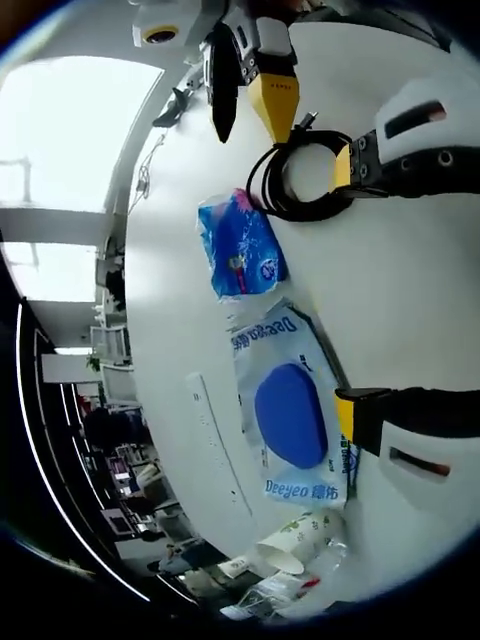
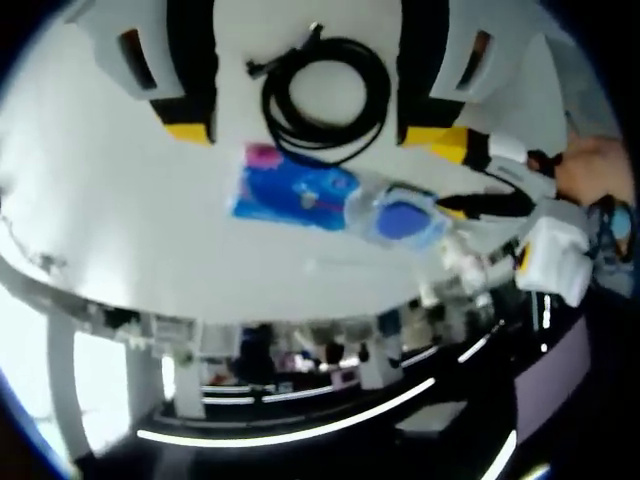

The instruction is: Arrange the tabletop items into an orderly group along one side of the table until the central work area is clear of visible clutter.

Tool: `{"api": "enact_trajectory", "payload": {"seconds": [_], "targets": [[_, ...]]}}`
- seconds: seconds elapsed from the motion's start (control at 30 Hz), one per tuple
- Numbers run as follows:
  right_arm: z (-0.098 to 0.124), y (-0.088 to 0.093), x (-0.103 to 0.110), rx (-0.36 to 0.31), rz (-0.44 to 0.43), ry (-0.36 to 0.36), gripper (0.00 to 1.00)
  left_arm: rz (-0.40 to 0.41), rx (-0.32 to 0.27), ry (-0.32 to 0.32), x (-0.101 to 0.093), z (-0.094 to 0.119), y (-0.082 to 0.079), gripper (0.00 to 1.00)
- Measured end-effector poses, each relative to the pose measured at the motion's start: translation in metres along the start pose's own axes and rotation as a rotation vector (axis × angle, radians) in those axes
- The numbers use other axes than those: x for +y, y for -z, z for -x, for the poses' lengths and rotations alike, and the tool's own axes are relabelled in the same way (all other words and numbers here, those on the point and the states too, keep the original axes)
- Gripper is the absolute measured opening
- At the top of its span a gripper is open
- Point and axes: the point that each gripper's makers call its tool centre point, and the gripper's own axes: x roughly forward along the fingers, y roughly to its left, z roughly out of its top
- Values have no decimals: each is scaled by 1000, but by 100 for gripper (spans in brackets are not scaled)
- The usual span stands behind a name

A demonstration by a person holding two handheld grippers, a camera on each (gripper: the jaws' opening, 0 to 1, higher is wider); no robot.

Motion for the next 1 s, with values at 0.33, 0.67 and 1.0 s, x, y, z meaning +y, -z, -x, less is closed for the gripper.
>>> {"api": "enact_trajectory", "payload": {"seconds": [0.33,0.67,1.0], "targets": [[12,-2,20,-2,5,-8,70,14,-22,-30,39,44,8,78],[25,-5,39,6,35,7,69,16,-33,-60,94,96,21,77],[35,-10,66,10,49,19,72,13,-44,-95,146,144,35,76]]}}
